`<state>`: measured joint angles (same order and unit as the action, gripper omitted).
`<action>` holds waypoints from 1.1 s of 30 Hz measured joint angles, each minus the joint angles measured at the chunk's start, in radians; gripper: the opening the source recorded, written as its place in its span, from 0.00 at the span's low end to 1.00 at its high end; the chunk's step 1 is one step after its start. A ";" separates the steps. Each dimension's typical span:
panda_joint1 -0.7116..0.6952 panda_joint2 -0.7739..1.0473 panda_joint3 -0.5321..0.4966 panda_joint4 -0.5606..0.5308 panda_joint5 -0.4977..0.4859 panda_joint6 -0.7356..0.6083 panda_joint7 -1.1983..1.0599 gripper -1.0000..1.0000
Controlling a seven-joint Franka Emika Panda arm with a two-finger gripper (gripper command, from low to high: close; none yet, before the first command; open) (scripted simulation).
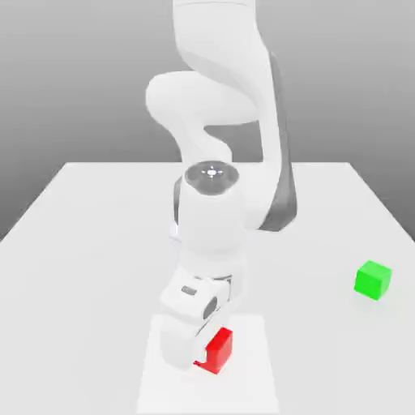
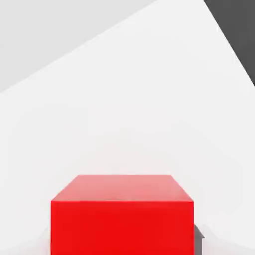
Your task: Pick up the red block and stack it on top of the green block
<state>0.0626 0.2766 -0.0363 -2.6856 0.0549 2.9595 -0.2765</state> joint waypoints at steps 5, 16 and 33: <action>0.010 -0.132 -0.016 -0.019 -0.021 -0.110 0.017 0.00; 0.350 -0.303 0.145 -0.047 -0.027 -0.248 0.380 0.00; 0.629 -0.204 0.329 -0.053 -0.135 -0.149 0.869 0.00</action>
<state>0.6919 0.0728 0.2925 -2.7386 -0.0804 2.8104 0.5926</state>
